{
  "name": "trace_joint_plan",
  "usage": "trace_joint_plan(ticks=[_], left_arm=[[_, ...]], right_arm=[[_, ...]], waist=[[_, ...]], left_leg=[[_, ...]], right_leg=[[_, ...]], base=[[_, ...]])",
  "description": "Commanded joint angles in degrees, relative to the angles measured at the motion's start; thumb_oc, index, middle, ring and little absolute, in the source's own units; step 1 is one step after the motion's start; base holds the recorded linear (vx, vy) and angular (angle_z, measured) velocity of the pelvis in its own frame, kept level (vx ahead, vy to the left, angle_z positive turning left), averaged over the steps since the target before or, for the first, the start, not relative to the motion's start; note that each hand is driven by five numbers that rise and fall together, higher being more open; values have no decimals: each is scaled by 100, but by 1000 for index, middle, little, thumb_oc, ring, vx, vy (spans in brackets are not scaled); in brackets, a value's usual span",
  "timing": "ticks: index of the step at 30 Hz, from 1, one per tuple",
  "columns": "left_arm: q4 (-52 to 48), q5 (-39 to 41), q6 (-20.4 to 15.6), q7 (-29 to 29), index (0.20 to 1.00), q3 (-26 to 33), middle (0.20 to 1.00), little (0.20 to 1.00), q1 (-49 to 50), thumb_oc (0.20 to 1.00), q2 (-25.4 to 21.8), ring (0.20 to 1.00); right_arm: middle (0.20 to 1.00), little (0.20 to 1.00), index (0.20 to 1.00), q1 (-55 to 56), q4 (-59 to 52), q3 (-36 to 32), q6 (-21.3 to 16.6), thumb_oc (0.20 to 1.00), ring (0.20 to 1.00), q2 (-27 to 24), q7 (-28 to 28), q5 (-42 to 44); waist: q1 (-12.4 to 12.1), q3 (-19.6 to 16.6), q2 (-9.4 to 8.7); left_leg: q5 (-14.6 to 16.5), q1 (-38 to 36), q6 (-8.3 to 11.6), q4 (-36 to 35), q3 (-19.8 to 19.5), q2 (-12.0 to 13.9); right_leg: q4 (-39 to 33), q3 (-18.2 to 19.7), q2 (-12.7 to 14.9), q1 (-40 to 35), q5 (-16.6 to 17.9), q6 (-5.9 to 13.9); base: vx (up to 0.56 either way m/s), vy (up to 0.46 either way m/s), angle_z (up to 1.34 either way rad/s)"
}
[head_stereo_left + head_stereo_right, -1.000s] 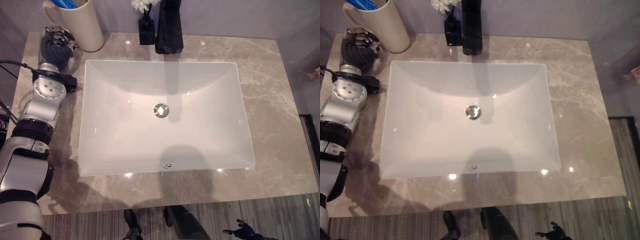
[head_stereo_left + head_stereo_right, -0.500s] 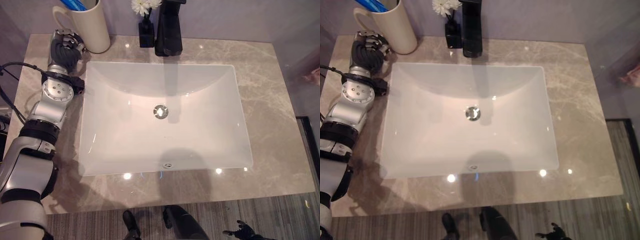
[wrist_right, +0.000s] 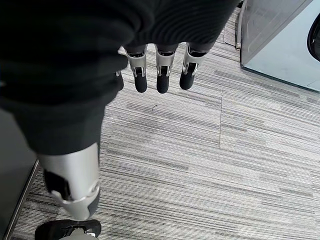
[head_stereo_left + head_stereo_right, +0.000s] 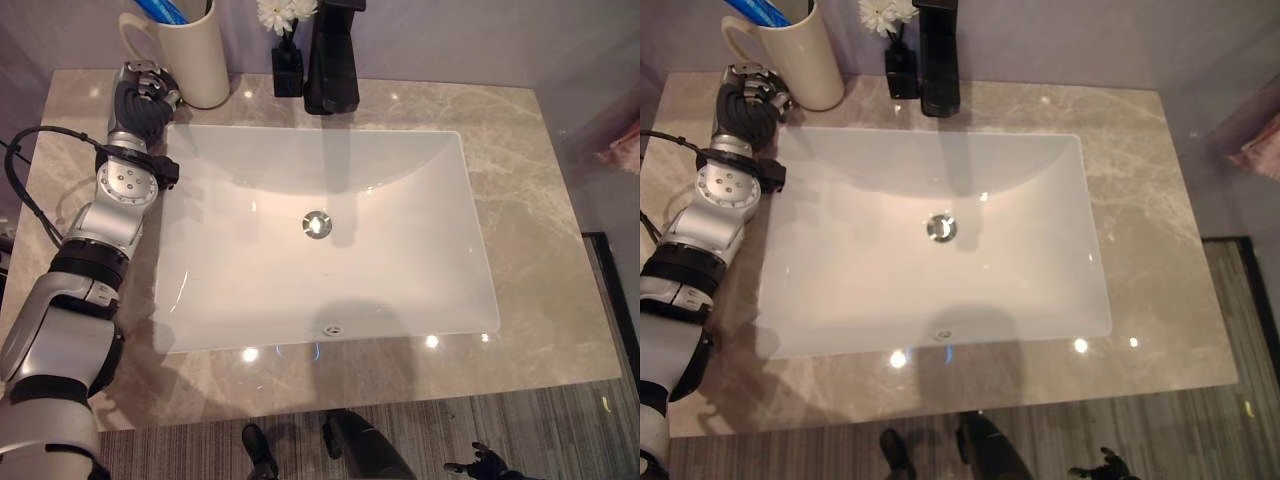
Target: Put brush and paste in cup on sink, flatten towel.
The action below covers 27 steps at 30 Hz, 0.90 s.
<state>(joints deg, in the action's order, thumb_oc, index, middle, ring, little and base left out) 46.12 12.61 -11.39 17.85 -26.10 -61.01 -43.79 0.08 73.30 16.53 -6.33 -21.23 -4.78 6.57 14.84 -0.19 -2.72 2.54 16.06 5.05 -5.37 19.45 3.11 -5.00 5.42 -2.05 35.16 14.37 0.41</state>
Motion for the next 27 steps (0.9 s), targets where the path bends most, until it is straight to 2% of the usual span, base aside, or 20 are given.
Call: trace_joint_plan(ticks=[1, 9, 16, 27], left_arm=[[327, -31, 15, -8, 200, -207, 200, 200, -133, 200, 550, 200], [275, 34, -5, 5, 200, -184, 200, 200, -116, 200, 539, 200], [290, -26, 9, 130, 200, -176, 200, 200, -242, 200, 759, 200], [329, -114, 30, 208, 200, -96, 200, 200, -173, 200, 797, 200]], right_arm=[[1000, 1000, 1000, -121, 161, 10, 6, 1000, 1000, -225, -89, 208], [1000, 1000, 1000, -93, 130, 33, -8, 1000, 1000, -212, -95, 190], [1000, 1000, 1000, -128, 155, 108, 4, 1000, 1000, -257, -148, 86], [1000, 1000, 1000, -123, 123, 172, -2, 1000, 1000, -215, -114, 37]], waist=[[364, 419, 118], [396, 389, 42], [396, 370, -11], [388, 237, -33]], left_leg=[[-407, -256, 233, 37, -259, 258], [-396, -245, 231, 37, -248, 274], [-377, -335, 225, 37, -218, 287], [-357, -516, 239, 37, -140, 320]], right_leg=[[0, -288, -258, -319, -192, 432], [0, -263, -301, -284, -175, 428], [0, -237, -340, -343, -200, 418], [0, -185, -427, -451, -255, 399]], base=[[0, 0, 0], [0, 0, 0], [0, 0, 0], [11, -5, -2]])
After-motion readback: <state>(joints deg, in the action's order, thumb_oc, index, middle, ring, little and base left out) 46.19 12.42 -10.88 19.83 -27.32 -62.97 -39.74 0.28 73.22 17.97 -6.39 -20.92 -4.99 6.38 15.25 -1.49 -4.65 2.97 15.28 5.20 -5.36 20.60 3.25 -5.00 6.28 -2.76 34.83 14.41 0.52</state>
